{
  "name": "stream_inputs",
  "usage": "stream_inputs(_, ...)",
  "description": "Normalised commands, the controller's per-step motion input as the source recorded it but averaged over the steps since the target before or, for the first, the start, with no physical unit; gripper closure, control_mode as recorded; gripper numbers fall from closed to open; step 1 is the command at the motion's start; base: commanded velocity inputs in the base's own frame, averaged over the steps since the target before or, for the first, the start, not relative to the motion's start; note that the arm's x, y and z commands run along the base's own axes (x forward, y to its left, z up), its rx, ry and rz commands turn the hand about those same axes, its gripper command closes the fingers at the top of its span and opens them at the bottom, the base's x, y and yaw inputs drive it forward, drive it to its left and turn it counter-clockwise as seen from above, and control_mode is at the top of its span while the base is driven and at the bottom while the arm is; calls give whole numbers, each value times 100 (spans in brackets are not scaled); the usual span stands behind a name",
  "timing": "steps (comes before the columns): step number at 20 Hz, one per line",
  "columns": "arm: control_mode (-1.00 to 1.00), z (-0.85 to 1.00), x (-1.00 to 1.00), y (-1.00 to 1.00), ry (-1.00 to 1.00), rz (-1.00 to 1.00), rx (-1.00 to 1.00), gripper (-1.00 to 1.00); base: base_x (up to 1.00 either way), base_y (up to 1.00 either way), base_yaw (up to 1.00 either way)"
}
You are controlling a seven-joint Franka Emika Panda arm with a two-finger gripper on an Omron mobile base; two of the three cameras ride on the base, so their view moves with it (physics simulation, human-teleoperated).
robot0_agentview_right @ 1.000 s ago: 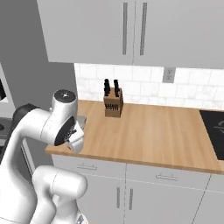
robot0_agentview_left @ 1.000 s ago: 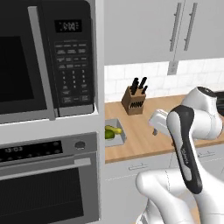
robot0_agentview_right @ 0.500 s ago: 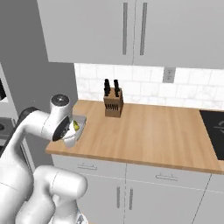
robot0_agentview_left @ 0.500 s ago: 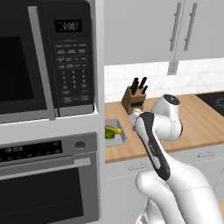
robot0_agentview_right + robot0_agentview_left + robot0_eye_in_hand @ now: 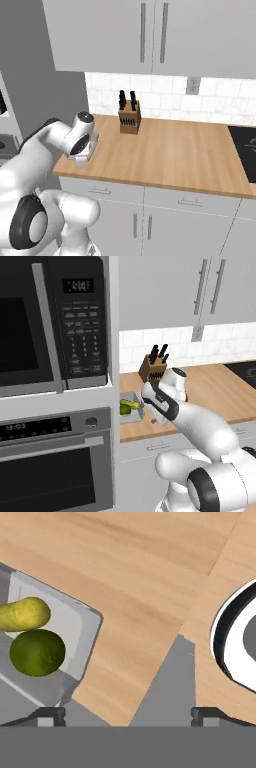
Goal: Take the meat container that has the shrimp and place it on the second highest rack of the freezer. Then take the vegetable container that has the lime and cucumber and place it on the highest rack of the freezer.
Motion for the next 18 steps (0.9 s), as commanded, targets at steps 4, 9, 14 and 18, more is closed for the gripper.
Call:
stream_inputs(4,-100,-32,54,31,8,-15,6,-100,0,0,0)
stream_inputs(9,-100,-37,20,14,1,-17,0,-100,0,0,0)
stream_inputs(14,-100,-33,27,0,3,-15,0,-100,0,0,0)
stream_inputs(18,-100,-37,26,0,3,-12,0,-100,0,0,0)
